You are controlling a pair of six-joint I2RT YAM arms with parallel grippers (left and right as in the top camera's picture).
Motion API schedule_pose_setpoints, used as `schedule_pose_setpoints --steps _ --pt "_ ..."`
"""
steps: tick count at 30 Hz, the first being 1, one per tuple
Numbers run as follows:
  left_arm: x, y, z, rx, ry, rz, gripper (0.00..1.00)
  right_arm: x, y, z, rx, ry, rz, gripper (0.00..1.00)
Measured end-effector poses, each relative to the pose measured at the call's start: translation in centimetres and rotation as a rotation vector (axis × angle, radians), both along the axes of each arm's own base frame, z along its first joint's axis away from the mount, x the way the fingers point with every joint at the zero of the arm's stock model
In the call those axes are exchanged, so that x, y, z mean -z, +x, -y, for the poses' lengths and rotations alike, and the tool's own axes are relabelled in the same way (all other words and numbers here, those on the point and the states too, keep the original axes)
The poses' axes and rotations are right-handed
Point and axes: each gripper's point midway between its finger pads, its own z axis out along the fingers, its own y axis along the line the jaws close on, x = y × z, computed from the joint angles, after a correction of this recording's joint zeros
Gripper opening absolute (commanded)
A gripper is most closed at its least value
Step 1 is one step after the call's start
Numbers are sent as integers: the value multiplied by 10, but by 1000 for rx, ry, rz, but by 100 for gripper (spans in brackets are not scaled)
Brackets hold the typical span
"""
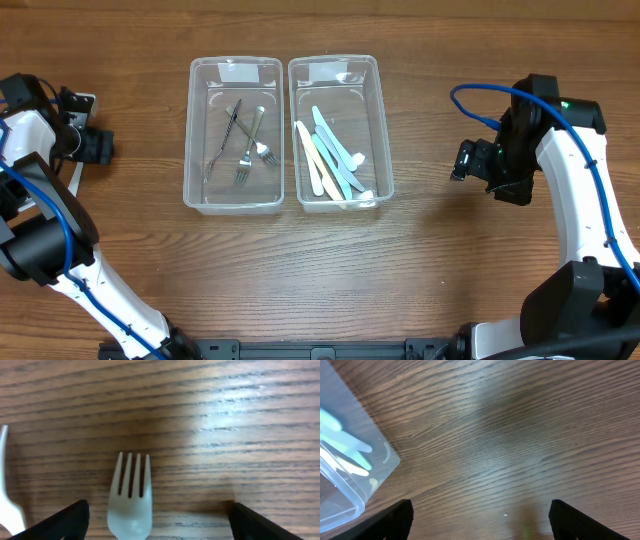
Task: Pack container
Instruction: 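Move the left gripper to the white plastic fork and grasp it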
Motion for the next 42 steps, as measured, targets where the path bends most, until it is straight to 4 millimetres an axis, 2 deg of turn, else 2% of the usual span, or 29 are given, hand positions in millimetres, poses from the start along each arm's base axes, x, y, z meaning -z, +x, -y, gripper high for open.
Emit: schedule_pose_setpoints --steps 8,11,13,14,20,24,30,37,42 --pt "3 -3 1 -6 -67 17 87 0 -2 0 -1 1 -7 89" --pt "3 -3 0 -8 -67 19 73 0 -2 0 -1 1 -7 89" --pt "3 -3 0 -4 -66 20 61 0 -2 0 0 1 -7 89" --pt "3 -3 0 -7 -66 20 52 0 -2 0 -1 1 -8 89" --pt "3 -2 0 -4 -68 25 41 0 -3 0 0 2 -10 89" --pt "3 -2 0 -3 -68 25 29 0 -2 0 -1 1 -10 89" --pt "3 -2 0 -4 -66 26 26 0 -2 0 -3 0 -10 89" --pt "3 -2 1 -6 -67 21 15 0 2 0 -3 -2 7 89" --pt "-6 -5 16 -23 -65 -20 10 0 7 1 -4 -4 30 89"
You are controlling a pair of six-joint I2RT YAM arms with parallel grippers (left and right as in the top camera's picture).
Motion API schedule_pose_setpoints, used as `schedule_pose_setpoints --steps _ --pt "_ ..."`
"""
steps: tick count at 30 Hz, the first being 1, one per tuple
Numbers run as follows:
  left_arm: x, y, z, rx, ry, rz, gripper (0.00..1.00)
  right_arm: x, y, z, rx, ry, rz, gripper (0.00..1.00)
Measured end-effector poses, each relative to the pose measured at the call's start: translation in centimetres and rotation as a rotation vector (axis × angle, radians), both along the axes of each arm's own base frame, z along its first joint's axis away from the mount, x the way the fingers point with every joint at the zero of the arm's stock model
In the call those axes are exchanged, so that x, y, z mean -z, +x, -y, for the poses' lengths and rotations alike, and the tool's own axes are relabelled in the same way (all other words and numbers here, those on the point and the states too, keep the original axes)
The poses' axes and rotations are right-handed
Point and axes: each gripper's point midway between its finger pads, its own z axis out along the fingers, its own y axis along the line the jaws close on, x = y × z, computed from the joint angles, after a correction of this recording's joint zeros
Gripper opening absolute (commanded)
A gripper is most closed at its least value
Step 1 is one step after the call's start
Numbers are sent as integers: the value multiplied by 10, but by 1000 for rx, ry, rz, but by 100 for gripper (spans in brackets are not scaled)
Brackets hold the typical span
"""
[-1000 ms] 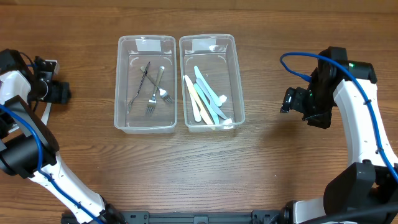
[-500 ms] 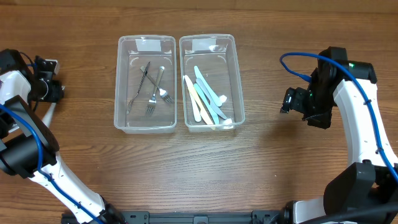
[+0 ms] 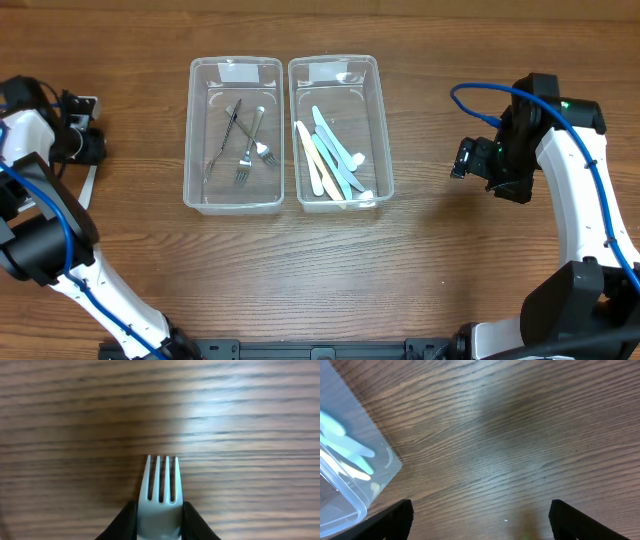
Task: Pack container
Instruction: 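Move the left gripper to the white plastic fork and grasp it, then carry the white plastic fork into the left container and release it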
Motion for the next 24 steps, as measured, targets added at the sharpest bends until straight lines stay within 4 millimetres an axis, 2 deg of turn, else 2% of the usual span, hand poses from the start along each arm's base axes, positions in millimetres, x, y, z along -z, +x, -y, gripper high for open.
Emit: schedule_pose_setpoints --steps 1,2,4,5,6,7,9,11,12,14,16,19,22,23,24 --pt "-10 2 6 5 7 10 9 0 1 0 0 0 4 89" --pt "-29 8 13 5 20 41 7 0 2 0 0 -1 10 89" --pt "-86 18 33 16 61 143 4 0 3 0 0 -2 13 89" --pt "-106 21 40 18 72 183 4 0 4 0 0 -1 16 89" --pt "-152 23 63 24 90 273 4 0 4 0 0 -2 15 89" --pt "-185 22 86 41 97 336 4 0 4 1 1 -2 15 89" --pt "-220 22 131 86 87 414 4 0 3 0 0 -1 12 89" --pt "-240 21 175 135 56 462 4 0 2 0 0 -1 8 89" --pt "-245 20 205 159 23 473 4 0 2 0 0 -1 8 89" --pt "-238 20 236 166 -23 447 4 0 2 0 0 -1 8 89" --pt "-218 24 259 157 -61 395 4 0 2 0 0 -1 8 89" --pt "-163 31 281 122 -95 254 10 0 0 0 0 0 0 89" --pt "-106 33 289 90 -105 114 13 0 0 0 0 0 0 89" --pt "-86 32 289 78 -106 67 20 0 0 0 0 0 -1 89" --pt "-78 32 289 75 -106 46 30 0 0 0 0 0 0 89"
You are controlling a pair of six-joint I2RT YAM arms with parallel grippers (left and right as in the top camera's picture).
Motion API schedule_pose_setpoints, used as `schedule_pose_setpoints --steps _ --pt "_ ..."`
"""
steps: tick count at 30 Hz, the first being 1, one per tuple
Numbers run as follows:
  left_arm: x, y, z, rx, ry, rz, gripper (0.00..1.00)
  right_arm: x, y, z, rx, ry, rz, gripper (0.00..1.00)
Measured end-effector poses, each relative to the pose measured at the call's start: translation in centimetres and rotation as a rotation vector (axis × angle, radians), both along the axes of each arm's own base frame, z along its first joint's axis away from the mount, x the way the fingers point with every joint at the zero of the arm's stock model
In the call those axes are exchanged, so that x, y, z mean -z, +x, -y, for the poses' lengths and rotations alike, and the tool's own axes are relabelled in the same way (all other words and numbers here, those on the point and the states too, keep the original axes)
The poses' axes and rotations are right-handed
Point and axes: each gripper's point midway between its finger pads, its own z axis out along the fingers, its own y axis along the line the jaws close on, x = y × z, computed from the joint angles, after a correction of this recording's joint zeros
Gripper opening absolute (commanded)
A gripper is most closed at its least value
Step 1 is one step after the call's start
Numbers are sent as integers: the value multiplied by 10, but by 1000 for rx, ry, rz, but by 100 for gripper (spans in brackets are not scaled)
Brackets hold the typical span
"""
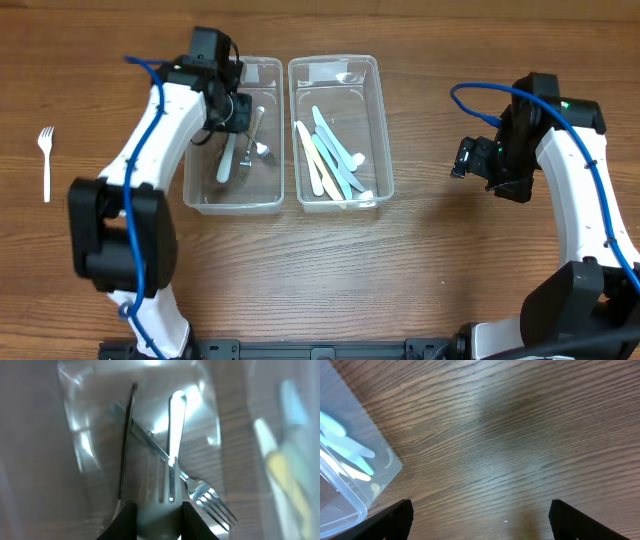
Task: Pack container
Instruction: 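Carry the white plastic fork into the left container and release it, then move the left gripper to the last white plastic fork and grasp it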
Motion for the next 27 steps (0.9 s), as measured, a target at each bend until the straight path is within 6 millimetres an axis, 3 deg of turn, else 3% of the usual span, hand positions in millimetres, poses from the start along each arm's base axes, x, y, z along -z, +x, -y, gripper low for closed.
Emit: schedule_pose_setpoints --steps 3,4,5,7,10,12,13,14,16,18,19,23,25,27 --pt "7 -1 0 -16 -3 -18 72 0 0 0 0 0 0 89" --pt "6 -1 0 -12 -2 -14 79 0 0 0 0 0 0 89" --pt "2 -1 0 -2 2 -12 93 0 0 0 0 0 0 89" --pt "-15 2 -1 26 15 8 100 0 0 0 0 1 -1 89" --pt "-81 9 -12 51 67 115 100 0 0 0 0 0 0 89" --pt "-147 13 -42 2 125 252 100 0 0 0 0 0 -1 89" --pt "-180 13 -68 -55 149 328 100 0 0 0 0 0 0 89" --pt "-207 7 -101 -130 173 388 100 0 0 0 0 0 0 89" --pt "-234 -13 -176 -300 223 431 100 0 0 0 0 0 0 89" --pt "-233 -34 -241 -449 258 413 100 0 0 0 0 0 0 89" --pt "-223 -45 -278 -521 267 380 100 0 0 0 0 0 0 89" --pt "-175 -58 -344 -633 227 283 100 0 0 0 0 0 0 89" --pt "-137 -56 -377 -664 192 235 100 0 0 0 0 1 0 89" --pt "-108 -48 -388 -643 167 201 100 0 0 0 0 0 0 89"
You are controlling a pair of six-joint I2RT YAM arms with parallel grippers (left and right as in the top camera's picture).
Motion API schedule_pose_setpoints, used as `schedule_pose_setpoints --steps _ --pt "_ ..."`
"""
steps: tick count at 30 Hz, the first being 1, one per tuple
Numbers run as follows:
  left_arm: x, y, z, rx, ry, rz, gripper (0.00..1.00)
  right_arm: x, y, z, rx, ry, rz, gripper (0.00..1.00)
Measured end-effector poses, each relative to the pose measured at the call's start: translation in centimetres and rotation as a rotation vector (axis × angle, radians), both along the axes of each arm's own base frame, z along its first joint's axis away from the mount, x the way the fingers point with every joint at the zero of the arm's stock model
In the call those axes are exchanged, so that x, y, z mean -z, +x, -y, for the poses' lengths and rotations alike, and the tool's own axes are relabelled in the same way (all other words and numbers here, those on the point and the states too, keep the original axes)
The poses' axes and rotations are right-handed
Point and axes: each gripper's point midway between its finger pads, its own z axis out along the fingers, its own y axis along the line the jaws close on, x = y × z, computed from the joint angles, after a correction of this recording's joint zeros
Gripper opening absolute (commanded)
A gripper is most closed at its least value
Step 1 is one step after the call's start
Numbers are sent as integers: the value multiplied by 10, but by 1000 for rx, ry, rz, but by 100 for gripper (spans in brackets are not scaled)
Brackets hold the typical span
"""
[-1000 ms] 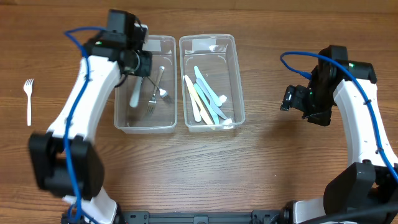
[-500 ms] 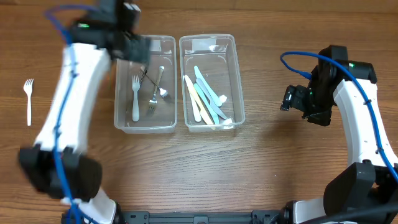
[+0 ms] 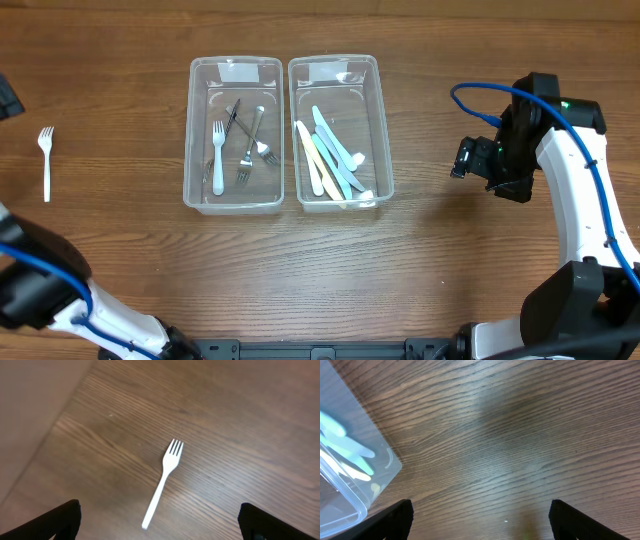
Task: Pack container
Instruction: 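Move the left gripper to the last white plastic fork and grasp it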
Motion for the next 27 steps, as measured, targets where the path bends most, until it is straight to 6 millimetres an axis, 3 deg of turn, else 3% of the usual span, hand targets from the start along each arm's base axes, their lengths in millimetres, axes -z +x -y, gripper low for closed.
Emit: schedule_pose_setpoints --steps 3,7,11,14,21,26,27 --pt "52 16 -2 77 -54 -57 100 0 0 0 1 0 0 89" --pt "109 20 -3 136 -106 -138 100 0 0 0 0 1 -2 89" --pt "154 21 -3 173 -144 -192 100 0 -2 0 0 1 -8 89" --pt "165 24 -5 203 -136 -198 100 0 -2 0 0 1 -9 89" --pt "162 37 -14 250 -73 -161 100 0 -2 0 0 1 -10 90" --pt "192 38 -7 280 -101 -197 100 0 -5 -1 0 3 -19 90" --pt "190 42 -7 285 -91 -187 100 0 -5 -1 0 2 -21 90"
